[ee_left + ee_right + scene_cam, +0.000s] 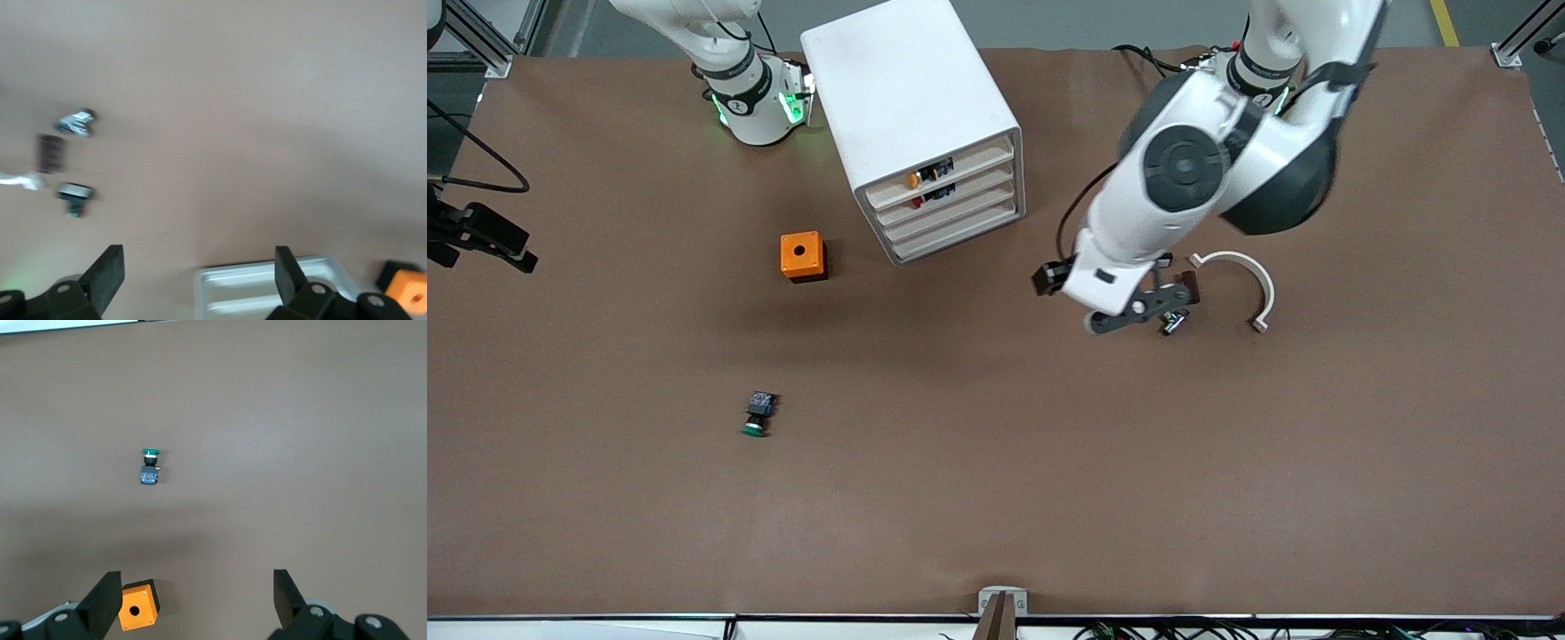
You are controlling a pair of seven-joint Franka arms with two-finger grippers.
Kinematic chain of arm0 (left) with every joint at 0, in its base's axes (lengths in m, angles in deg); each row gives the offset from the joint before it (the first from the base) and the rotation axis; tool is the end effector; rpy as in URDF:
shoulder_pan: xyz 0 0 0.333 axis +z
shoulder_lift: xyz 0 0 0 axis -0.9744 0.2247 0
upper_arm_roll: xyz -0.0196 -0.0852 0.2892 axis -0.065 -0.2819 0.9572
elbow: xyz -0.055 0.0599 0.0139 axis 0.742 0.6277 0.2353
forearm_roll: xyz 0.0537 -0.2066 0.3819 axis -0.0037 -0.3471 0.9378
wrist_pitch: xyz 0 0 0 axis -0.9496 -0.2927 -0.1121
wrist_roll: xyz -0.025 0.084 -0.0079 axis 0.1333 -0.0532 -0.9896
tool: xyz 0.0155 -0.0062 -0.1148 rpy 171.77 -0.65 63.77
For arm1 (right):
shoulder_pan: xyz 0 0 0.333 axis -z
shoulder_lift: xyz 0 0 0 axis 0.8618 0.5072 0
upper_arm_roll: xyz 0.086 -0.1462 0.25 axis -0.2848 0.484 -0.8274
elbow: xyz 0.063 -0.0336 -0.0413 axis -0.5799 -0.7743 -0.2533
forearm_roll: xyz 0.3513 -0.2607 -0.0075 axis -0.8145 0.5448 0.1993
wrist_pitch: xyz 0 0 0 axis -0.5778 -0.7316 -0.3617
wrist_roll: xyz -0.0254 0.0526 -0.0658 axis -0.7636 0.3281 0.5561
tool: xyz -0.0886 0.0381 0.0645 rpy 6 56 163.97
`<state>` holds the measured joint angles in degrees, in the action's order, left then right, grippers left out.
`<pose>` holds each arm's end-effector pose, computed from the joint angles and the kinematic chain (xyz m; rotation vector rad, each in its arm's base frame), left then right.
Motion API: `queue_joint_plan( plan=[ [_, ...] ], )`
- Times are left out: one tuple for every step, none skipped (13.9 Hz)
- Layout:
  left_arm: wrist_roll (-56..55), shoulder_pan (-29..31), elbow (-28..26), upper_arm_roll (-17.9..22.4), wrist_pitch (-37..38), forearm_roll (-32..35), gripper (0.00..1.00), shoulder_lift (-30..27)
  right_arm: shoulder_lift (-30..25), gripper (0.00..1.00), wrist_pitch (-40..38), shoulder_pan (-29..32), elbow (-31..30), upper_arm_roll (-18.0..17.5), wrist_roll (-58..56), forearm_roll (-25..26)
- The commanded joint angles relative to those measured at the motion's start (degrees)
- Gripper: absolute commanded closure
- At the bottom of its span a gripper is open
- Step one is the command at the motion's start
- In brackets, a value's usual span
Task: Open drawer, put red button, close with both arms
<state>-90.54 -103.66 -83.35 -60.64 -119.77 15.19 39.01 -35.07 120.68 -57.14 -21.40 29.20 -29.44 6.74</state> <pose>0.5897 -0.3874 0.4659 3.0071 0.4245 -0.2863 0.6050 -0.0508 0.6025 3.1313 -0.1410 0.1428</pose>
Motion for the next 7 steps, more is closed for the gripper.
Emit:
queue_joint_plan(
  plan=[
    [11.2, 7.0, -2.4, -0.6, 6.1, 0.9, 0.01, -6.1, -0.4, 0.0, -0.7, 0.3, 0.4, -0.3, -0.5, 1.1],
    [15.8, 10.0, -3.4, -0.7, 6.4, 0.9, 0.01, -7.8, -0.4, 0.0, -0.7, 0.3, 0.4, -0.3, -0.5, 1.1],
    [18.6, 12.0, -4.5, -0.6, 6.4, 0.9, 0.01, -9.2, -0.4, 0.0, -0.6, 0.3, 0.4, -0.3, -0.4, 1.1],
    [21.0, 14.2, -5.9, -0.5, 6.4, 0.9, 0.01, -10.3, -0.4, 0.0, -0.5, 0.3, 0.4, -0.3, -0.4, 1.1],
    [23.7, 16.3, -7.5, -0.5, 6.4, 1.5, 0.01, -11.7, -0.4, 0.0, -0.5, 0.3, 0.4, -0.3, -0.4, 1.1],
    [27.1, 18.4, -9.2, -0.6, 6.4, 3.2, 0.01, -13.1, -0.4, 0.0, -0.5, 0.3, 0.4, -0.3, -0.4, 1.1],
    [30.2, 20.7, -10.9, -0.6, 6.3, 3.6, 0.01, -14.5, -0.4, 0.0, -0.5, 0.3, 0.4, -0.3, -0.5, 1.1]
  ],
)
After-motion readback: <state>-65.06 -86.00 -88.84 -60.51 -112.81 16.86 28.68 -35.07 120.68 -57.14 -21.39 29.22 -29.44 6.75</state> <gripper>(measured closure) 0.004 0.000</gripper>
